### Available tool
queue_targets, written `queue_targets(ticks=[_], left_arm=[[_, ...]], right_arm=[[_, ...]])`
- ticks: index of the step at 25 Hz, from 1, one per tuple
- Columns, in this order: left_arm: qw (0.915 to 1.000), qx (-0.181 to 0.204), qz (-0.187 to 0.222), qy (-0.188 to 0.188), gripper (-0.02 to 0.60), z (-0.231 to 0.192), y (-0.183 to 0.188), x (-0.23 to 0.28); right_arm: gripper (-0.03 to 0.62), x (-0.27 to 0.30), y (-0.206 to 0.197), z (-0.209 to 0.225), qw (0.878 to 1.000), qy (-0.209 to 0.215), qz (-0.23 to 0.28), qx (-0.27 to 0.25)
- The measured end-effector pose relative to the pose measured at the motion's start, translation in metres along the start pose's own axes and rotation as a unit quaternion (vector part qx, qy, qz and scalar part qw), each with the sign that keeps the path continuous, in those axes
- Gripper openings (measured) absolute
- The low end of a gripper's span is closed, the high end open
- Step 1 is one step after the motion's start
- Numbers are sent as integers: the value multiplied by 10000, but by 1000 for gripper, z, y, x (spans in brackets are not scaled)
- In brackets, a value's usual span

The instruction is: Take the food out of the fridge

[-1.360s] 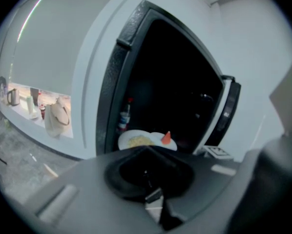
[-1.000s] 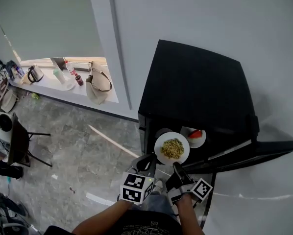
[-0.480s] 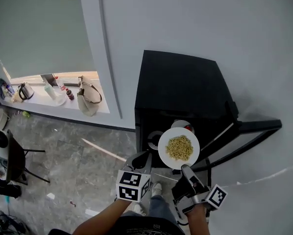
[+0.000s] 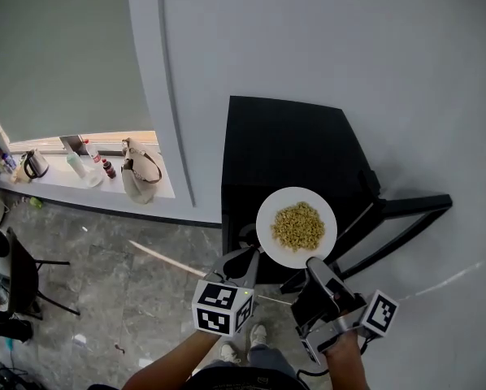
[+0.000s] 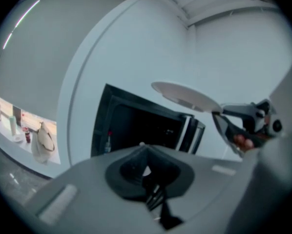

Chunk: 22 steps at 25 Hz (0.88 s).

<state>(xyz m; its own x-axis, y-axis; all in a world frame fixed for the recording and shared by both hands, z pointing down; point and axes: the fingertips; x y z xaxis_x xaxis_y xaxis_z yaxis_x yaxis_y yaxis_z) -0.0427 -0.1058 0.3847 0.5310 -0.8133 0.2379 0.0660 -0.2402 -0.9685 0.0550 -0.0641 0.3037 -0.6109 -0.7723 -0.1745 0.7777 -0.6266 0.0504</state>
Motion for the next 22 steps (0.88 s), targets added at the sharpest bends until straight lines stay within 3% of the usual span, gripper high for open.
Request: queue_targets(ticks=[7, 13, 22], left_arm=[[9996, 145, 257, 41, -5, 5, 31, 4], [9990, 173, 321, 251, -5, -14, 55, 26], [9979, 215, 389, 473, -5, -12, 55, 16]], right_arm=[[8, 60, 29, -11, 10000, -63, 57, -42], [12, 130, 77, -6, 9992, -280, 261, 132], [18, 149, 81, -26, 9990, -259, 323, -142]])
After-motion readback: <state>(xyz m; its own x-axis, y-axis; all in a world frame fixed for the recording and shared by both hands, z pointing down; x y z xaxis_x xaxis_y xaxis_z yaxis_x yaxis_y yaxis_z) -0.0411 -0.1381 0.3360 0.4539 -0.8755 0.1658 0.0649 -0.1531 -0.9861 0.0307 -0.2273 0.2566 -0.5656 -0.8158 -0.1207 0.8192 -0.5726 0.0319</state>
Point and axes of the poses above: the fingertips, and each gripper's own axes: x forward along the fingers, z to its right, y out of its top, and after that the axes turned 11 degrees about x, right-handed
